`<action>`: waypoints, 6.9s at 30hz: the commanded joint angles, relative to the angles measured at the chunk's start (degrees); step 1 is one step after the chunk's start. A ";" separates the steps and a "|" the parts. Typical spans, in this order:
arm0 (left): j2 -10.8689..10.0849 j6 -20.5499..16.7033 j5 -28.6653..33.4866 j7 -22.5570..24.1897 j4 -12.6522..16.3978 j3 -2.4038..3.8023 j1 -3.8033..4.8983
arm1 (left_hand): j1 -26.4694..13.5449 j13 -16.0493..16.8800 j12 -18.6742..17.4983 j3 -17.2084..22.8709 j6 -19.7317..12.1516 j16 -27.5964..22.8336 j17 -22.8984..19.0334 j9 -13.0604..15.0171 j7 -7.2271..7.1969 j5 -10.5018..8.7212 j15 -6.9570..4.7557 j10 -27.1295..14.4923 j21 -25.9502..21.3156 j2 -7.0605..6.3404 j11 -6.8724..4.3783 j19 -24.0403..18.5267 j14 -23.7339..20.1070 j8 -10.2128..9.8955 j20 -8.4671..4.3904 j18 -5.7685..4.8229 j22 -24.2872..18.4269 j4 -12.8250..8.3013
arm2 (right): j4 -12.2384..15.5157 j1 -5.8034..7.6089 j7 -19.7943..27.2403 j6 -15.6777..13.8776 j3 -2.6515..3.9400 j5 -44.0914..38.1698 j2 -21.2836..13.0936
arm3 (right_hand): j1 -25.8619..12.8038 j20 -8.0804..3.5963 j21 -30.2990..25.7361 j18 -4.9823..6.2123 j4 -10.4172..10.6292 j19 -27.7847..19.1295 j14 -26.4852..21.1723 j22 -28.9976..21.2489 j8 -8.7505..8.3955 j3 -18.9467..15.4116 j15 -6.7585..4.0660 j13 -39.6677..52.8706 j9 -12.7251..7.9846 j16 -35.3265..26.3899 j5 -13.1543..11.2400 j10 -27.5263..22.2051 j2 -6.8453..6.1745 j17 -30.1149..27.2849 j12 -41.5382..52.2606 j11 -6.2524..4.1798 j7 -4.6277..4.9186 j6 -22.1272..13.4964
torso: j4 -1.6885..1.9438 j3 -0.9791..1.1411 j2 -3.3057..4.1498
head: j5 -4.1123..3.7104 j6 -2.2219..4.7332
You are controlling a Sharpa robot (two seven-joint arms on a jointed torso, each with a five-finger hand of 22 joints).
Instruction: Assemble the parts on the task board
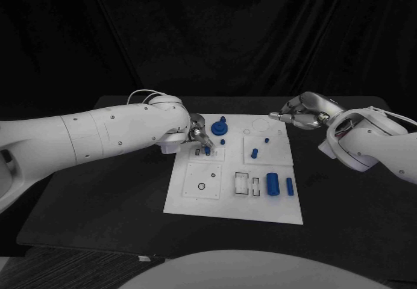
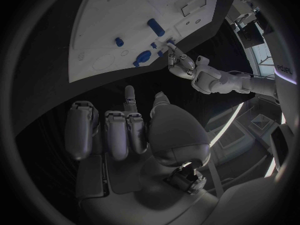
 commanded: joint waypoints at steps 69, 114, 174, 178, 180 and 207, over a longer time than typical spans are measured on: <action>-1.32 2.09 5.19 3.30 0.62 0.01 -0.20 | 1.33 14.46 0.15 6.92 -0.11 0.58 15.35 1.54 -0.15 2.06 -1.14 6.54 -1.28 -0.67 -1.03 3.66 6.45 -0.52 -0.22 0.69 12.65 -1.85 | -0.38 -0.50 -0.85 0.71 0.04 0.11 0.08 | 1.59 0.27 -1.50 0.99 0.26 -0.44 4.60 11.43 -0.19 -2.57 -0.07 15.10 0.32 -0.67 1.79 5.86 0.56 8.75 0.95 0.40 0.16 0.20 | 0.02 0.00 -0.03 | -0.24 -0.01; -0.48 4.21 2.45 1.89 -0.41 0.03 1.09 | 1.79 14.46 0.15 8.13 0.29 0.58 15.35 2.74 -0.15 4.88 -1.15 6.54 -1.70 -1.03 -1.03 3.34 6.45 0.07 -0.25 0.82 12.30 -2.66 | -0.36 -0.90 -0.84 1.00 0.04 0.11 -0.13 | 1.73 0.28 -1.66 1.02 0.26 -0.51 4.58 11.38 -0.26 -2.69 -0.06 15.10 0.34 -0.72 1.82 5.86 0.71 8.63 0.95 0.41 0.18 0.18 | -0.04 0.01 -0.05 | -0.24 -0.01; 0.65 6.34 2.44 2.35 -2.12 0.01 1.02 | 1.47 14.46 0.15 8.25 0.17 0.58 15.35 3.19 -0.23 4.51 -1.20 6.54 -1.84 -1.04 -1.11 3.24 6.45 0.18 -0.29 0.87 12.19 -2.50 | -0.43 -0.95 -0.73 1.06 0.04 0.11 0.01 | 2.10 0.30 -2.06 1.10 0.22 -0.67 4.56 11.26 -0.35 -2.99 -0.05 15.10 0.40 -0.79 1.84 5.86 0.83 8.49 0.95 0.43 0.19 0.19 | 0.01 0.00 -0.04 | -0.16 -0.01; 0.61 6.46 2.44 2.24 -2.14 0.01 1.00 | 1.47 14.46 0.15 8.25 0.17 0.58 15.35 3.19 -0.23 4.51 -1.20 6.54 -1.84 -1.04 -1.11 3.24 6.45 0.18 -0.29 0.87 12.19 -2.50 | -0.42 -0.95 -0.73 1.05 0.04 0.11 0.02 | 2.10 0.30 -2.06 1.10 0.22 -0.67 4.56 11.26 -0.35 -2.99 -0.05 15.10 0.40 -0.79 1.84 5.86 0.83 8.49 0.95 0.43 0.19 0.19 | 0.02 -0.01 0.00 | -0.12 -0.01; 0.59 6.53 2.44 2.17 -2.15 0.01 0.99 | 1.47 14.46 0.15 8.25 0.17 0.58 15.35 3.19 -0.23 4.51 -1.20 6.54 -1.84 -1.04 -1.11 3.24 6.45 0.18 -0.29 0.87 12.19 -2.50 | -0.41 -0.95 -0.74 1.05 0.04 0.11 0.01 | 2.10 0.30 -2.06 1.10 0.22 -0.67 4.56 11.26 -0.35 -2.99 -0.05 15.10 0.40 -0.79 1.84 5.86 0.83 8.49 0.95 0.43 0.19 0.19 | 0.01 -0.02 0.03 | -0.09 -0.01; 1.15 7.39 2.44 1.48 -2.60 0.00 0.77 | 1.29 14.46 0.15 8.26 0.12 0.58 15.35 3.34 -0.21 4.25 -1.21 6.54 -1.89 -1.02 -1.09 3.20 6.45 0.21 -0.30 0.88 12.15 -2.38 | -0.30 -0.95 -0.85 1.08 0.04 0.11 -0.01 | 2.17 0.30 -2.12 1.12 0.22 -0.70 4.55 11.25 -0.37 -3.04 -0.05 15.10 0.41 -0.80 1.84 5.86 0.85 8.46 0.95 0.43 0.19 0.20 | 0.01 -0.01 0.00 | -0.23 -0.01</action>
